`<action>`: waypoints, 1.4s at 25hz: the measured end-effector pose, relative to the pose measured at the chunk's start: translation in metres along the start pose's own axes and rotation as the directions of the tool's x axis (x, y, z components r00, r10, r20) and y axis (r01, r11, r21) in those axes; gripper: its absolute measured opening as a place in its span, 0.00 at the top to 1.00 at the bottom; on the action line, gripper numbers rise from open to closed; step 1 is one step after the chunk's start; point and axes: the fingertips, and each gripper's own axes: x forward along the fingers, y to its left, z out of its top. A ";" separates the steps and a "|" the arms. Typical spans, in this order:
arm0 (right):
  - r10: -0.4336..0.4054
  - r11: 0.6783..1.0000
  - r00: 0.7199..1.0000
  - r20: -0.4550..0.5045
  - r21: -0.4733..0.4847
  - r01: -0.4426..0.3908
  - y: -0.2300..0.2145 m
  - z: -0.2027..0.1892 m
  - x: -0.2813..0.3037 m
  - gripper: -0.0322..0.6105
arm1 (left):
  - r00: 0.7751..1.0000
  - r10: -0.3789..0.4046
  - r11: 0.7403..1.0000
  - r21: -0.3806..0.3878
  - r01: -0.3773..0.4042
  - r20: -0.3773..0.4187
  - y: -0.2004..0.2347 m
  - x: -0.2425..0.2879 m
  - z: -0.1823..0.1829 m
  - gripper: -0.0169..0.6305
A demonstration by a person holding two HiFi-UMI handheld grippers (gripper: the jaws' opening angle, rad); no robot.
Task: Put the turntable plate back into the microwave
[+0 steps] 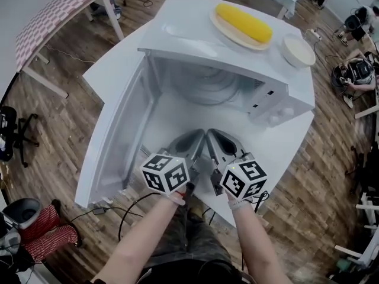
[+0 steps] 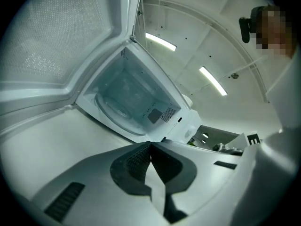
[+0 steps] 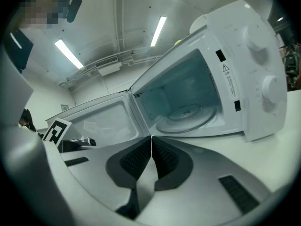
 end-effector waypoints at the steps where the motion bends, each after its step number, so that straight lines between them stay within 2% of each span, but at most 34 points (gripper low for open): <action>1: 0.000 1.000 1.000 -0.005 -0.004 0.000 0.002 -0.003 -0.003 0.91 | 1.000 0.001 1.000 0.003 -0.001 -0.003 -0.002 -0.003 -0.002 0.95; 6: -0.001 1.000 1.000 -0.011 -0.014 0.001 0.014 -0.010 -0.018 0.91 | 1.000 0.007 1.000 0.025 -0.007 -0.002 -0.013 -0.020 -0.010 0.95; 11: 0.004 1.000 1.000 0.003 -0.006 -0.004 0.026 -0.012 -0.032 0.91 | 1.000 0.008 1.000 -0.020 -0.008 0.004 -0.025 -0.036 -0.013 0.95; 16: 0.008 1.000 1.000 0.006 -0.003 -0.008 0.039 -0.014 -0.048 0.91 | 1.000 0.010 1.000 -0.010 -0.010 0.010 -0.039 -0.052 -0.017 0.95; 21: 0.024 0.994 0.999 0.030 0.102 -0.027 0.053 -0.015 -0.070 0.91 | 1.000 -0.003 0.999 -0.033 0.004 0.015 -0.058 -0.070 -0.021 0.95; 23: 0.026 0.994 0.999 0.041 0.107 -0.030 0.058 -0.013 -0.079 0.91 | 1.000 -0.011 0.999 -0.038 0.011 0.016 -0.066 -0.076 -0.022 0.95; 35: 0.050 0.995 0.997 0.052 0.086 -0.054 0.090 -0.019 -0.119 0.91 | 0.999 -0.036 0.999 0.011 0.036 0.020 -0.100 -0.111 -0.031 0.95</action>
